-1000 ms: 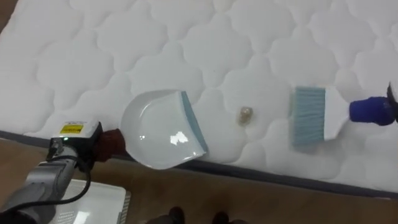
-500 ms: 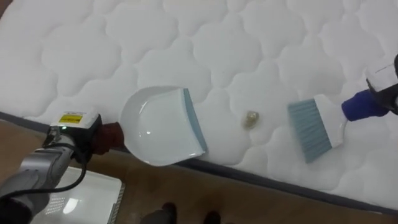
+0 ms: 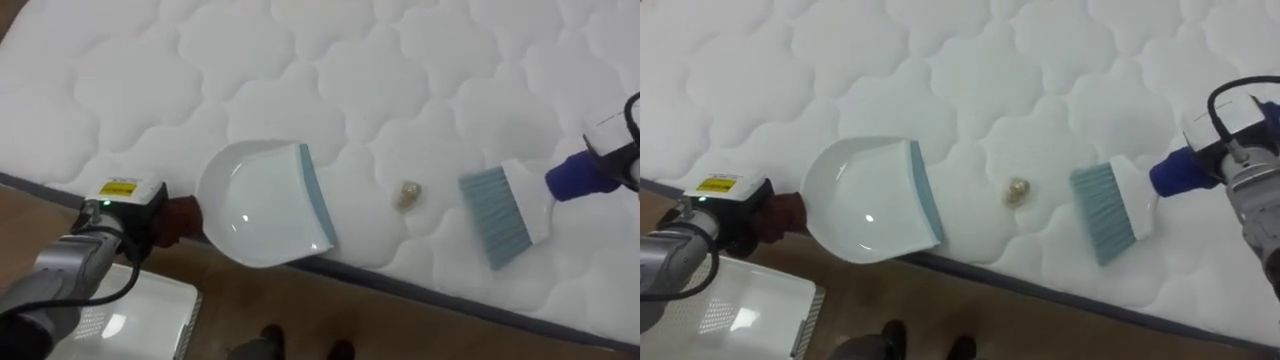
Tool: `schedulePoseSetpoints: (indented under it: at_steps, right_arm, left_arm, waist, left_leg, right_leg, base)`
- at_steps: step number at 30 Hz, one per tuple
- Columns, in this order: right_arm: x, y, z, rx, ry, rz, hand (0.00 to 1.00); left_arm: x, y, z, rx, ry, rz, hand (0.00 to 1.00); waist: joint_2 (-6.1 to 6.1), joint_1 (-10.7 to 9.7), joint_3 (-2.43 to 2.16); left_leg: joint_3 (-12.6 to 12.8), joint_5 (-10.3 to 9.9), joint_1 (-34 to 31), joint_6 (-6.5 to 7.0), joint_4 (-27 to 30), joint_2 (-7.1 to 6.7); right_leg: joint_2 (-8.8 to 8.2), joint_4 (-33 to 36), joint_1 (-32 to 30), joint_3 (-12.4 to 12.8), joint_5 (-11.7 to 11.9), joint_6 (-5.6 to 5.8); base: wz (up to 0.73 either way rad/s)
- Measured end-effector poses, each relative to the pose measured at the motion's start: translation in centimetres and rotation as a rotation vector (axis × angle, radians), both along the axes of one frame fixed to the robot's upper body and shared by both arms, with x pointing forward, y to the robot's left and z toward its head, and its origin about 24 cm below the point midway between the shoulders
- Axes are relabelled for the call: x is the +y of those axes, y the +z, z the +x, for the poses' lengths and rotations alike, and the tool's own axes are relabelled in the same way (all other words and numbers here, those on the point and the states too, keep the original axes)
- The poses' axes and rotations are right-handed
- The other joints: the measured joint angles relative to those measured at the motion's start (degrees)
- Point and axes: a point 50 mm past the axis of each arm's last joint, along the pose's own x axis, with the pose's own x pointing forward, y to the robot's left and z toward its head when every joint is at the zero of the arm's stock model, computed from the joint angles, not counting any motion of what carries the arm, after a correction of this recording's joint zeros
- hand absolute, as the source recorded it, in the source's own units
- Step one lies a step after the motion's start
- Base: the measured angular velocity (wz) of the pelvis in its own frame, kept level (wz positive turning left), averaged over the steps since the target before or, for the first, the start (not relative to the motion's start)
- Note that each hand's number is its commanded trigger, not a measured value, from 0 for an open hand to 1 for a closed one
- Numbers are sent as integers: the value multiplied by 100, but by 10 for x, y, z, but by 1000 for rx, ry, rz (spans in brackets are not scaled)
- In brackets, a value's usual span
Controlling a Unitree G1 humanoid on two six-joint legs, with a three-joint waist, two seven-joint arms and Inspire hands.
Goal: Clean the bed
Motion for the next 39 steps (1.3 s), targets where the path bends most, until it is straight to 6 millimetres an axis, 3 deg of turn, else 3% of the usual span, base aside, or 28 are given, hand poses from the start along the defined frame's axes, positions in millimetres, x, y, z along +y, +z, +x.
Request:
schedulePoseSetpoints:
  at_steps: [6,11,13,20,25,33,39]
  right_arm:
    - [-6,-3,-5,-14,-12,-11,100]
    - [-5,-17,-13,-22,-56,-22,100]
    - [-7,-17,-14,-33,-78,-24,100]
    - [0,-17,-11,-97,-79,30,100]
    - [19,-16,-1,-154,-23,102,100]
    - [77,-42,7,-161,94,282,100]
    - [94,-44,10,-165,147,305,100]
  left_arm:
    - [0,1,1,-14,2,3,100]
    - [-5,-2,1,-14,8,-8,100]
    - [-10,-5,1,-18,12,-14,100]
    - [-14,-8,1,-24,20,-4,100]
    - [-13,-10,0,-19,38,-11,100]
    - [-22,-13,0,-19,38,-22,100]
    - [-25,-13,1,-27,19,8,100]
  waist:
    - [30,-9,3]
    - [117,-4,-5]
    - [179,-5,-23]
    - [226,-49,-46]
    - [242,-151,-40]
    - [299,-163,-51]
    - [366,-146,-52]
  left_leg:
    - [-10,1,-27,-6,-27,-1]
    - [-24,2,-16,-8,-30,6]
    - [-20,2,-8,-7,-63,-3]
    - [-16,12,51,-21,-64,3]
    - [-24,18,85,-29,-85,2]
    - [-25,20,85,-26,-90,-11]
    - [-13,21,88,-27,-38,-7]
  right_leg:
    - [25,-103,-3,-11,9,4]
    - [74,-216,59,-10,40,29]
    - [90,-216,50,12,51,38]
    - [65,-119,52,35,51,36]
    - [43,-103,85,27,51,35]
    - [59,-34,51,45,57,23]
    - [39,-7,47,45,57,23]
  base:
    - [0]
    - [1]
    - [-4]
    - [-1]
    - [0]
    - [0]
    - [-1]
